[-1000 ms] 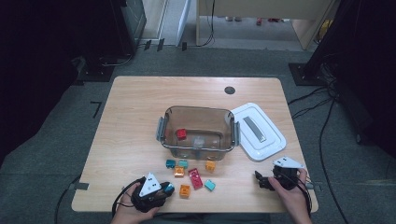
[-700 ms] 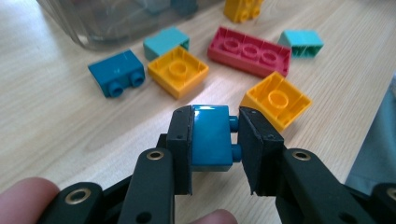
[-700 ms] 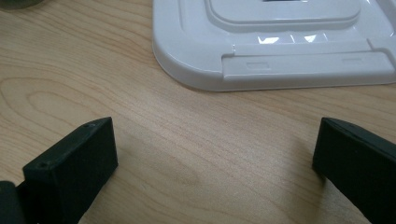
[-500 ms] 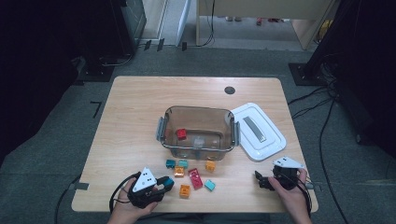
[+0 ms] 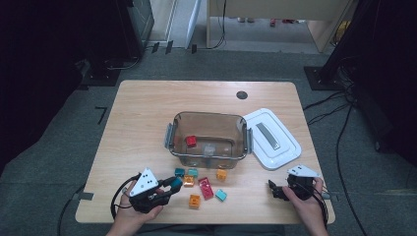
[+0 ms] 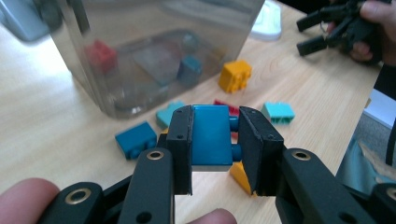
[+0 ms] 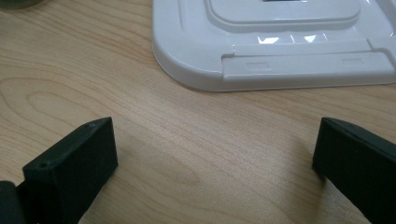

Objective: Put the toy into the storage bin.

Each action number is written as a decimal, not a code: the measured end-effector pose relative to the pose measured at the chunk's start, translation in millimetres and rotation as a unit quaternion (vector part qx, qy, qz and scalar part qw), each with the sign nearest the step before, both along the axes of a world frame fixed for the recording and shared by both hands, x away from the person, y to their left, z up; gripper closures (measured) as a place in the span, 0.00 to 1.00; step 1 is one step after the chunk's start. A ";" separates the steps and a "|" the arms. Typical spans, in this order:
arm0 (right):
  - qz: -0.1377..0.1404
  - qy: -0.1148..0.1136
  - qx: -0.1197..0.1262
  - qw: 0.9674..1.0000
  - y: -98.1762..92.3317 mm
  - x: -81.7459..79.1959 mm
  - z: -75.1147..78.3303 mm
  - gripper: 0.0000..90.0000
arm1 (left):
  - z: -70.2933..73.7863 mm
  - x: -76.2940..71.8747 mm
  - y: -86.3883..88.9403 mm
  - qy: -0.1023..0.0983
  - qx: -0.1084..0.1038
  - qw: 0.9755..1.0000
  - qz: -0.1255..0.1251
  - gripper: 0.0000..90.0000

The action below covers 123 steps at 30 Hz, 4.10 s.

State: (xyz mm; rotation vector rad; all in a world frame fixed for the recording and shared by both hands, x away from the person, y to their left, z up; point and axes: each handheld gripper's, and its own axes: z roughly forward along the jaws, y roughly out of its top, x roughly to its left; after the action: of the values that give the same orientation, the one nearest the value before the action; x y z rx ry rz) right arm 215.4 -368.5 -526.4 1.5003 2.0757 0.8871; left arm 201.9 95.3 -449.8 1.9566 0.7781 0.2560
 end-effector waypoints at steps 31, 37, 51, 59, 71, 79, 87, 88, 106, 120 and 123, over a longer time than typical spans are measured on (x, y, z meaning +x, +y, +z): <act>0.000 0.000 0.000 1.000 0.0 0.0 0.0 0.00 | 77.3 37.3 -22.7 -0.109 -0.084 0.990 0.025 0.75; 0.000 0.000 0.000 1.000 0.0 0.1 0.0 0.00 | 82.6 50.5 -33.5 -0.109 -0.080 0.990 0.025 0.75; 0.001 -0.001 0.001 1.000 -0.1 0.4 -0.1 0.00 | 88.5 82.3 -62.9 -0.078 -0.060 0.995 0.012 0.75; 0.003 -0.001 0.001 1.000 -0.3 0.6 -0.1 0.00 | 82.0 101.9 -72.8 -0.015 -0.027 0.999 0.030 0.75; 0.004 -0.001 0.000 1.000 -0.4 0.8 -0.1 0.00 | 67.3 123.1 -77.6 0.046 0.019 0.997 0.055 0.75; 0.004 -0.001 0.000 1.000 -0.4 0.8 -0.1 0.00 | 66.0 122.0 -75.7 0.043 0.010 0.998 0.045 0.67; 0.004 -0.001 0.000 1.000 -0.5 0.8 -0.1 0.00 | 73.6 105.7 -67.7 -0.003 -0.020 1.000 0.020 0.42; 0.004 -0.001 0.000 1.000 -0.4 0.9 -0.1 0.00 | 74.3 102.8 -65.9 -0.010 -0.026 0.999 0.017 0.40; 0.004 0.000 0.000 1.000 -0.4 1.0 0.1 0.00 | 54.9 44.0 -9.6 -0.092 -0.093 0.991 -0.017 0.17; 0.003 0.000 0.000 1.000 -0.1 1.2 0.0 0.00 | 15.9 18.5 20.5 -0.092 -0.084 0.992 -0.004 0.16; 0.003 0.000 0.000 1.000 -0.1 1.2 0.1 0.00 | 4.3 19.1 24.2 -0.087 -0.085 0.993 0.000 0.16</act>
State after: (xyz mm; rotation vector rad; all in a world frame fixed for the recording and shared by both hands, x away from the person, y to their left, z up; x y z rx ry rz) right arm 216.6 -368.6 -526.3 1.4950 2.0812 0.8893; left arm 221.0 119.5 -445.5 1.7480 0.6639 0.3432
